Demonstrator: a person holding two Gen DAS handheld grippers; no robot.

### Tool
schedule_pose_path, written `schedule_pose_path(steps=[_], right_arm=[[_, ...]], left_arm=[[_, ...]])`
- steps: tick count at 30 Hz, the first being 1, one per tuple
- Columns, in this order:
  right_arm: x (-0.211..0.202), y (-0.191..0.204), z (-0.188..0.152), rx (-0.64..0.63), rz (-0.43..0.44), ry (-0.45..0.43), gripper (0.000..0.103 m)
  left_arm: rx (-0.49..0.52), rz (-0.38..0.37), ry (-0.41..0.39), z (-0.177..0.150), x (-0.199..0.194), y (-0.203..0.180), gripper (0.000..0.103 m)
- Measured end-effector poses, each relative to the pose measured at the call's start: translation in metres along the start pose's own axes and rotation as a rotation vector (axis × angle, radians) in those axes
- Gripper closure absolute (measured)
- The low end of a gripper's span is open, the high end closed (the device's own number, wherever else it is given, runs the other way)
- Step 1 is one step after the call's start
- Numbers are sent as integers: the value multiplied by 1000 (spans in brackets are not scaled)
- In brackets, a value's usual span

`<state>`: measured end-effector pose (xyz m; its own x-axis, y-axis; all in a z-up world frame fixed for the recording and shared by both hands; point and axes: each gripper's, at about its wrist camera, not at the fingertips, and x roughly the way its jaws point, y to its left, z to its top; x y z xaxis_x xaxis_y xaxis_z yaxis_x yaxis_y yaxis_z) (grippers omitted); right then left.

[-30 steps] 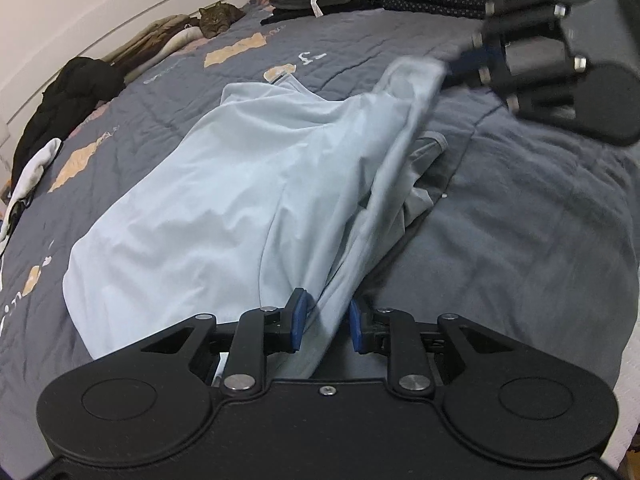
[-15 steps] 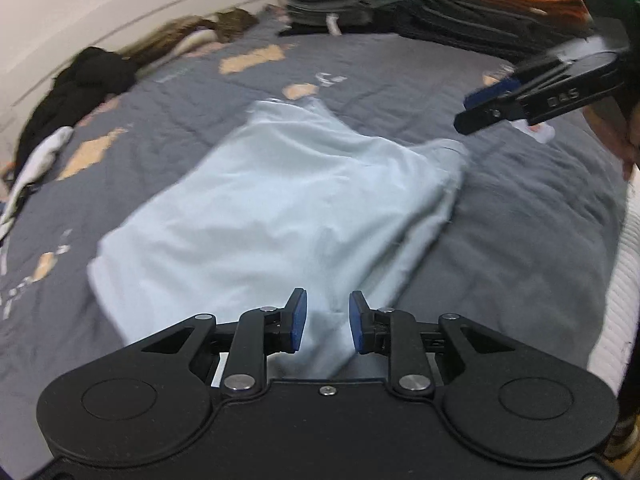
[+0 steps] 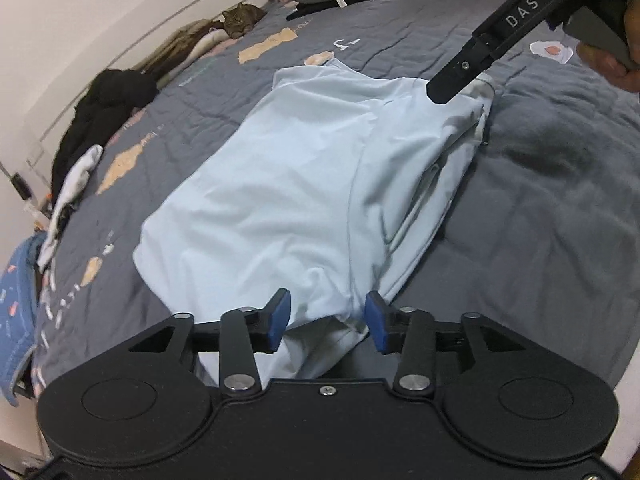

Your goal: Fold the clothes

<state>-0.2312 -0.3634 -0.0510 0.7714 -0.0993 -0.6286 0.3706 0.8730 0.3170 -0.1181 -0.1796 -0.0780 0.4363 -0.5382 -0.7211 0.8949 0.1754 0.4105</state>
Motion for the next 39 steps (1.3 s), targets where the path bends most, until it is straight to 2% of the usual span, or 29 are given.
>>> schedule_pose_path(steps=[4,8,11,17,18,19,20,21,26,29,30,32,33,34,36,39], right_arm=[[9,12,-3,-102,-21,24,50],[7,30,-11,-287,-41,36,50],[4,35,-15,-362,-40,36,50],[14,43,-24,-504,-91,41,51],[17,43,-26,-529,-99,51,53],[20,44,-28,-555,-108,59,61],[19,44,-28,-562,-119,52,89],[18,43,-27,-563,-129,41,103],[0,39,-16,-545,-174,-50,103],[-11,36,-12,-529,-164,-79,103],[-14,35,-12,-534,-164,-81,103],[-17,33,-12,-530,-168,-85,103],[-18,32,-12,-527,-170,-86,103],[-21,31,-10,-515,-166,-92,103],[-23,28,-10,-500,-163,-89,103],[-12,23,-16,-483,-151,-20,103]], left_arm=[[-8,0,20,-4,5,1,61],[-24,-5,24,-4,6,2,61],[-27,-4,24,-4,6,3,61],[-30,0,22,-4,4,3,61],[-34,2,21,-5,4,5,61],[-36,6,21,-5,3,6,61],[-39,9,21,-5,3,7,61],[-40,12,21,-5,4,9,61],[-30,32,32,-7,4,10,61],[-6,33,30,-9,4,7,62],[8,30,30,-10,4,6,64],[17,14,27,-12,2,6,91],[8,7,20,-11,-1,9,93],[0,-1,13,-11,-4,12,101],[-4,6,3,-10,-10,18,101],[-11,-1,35,-14,-12,26,101]])
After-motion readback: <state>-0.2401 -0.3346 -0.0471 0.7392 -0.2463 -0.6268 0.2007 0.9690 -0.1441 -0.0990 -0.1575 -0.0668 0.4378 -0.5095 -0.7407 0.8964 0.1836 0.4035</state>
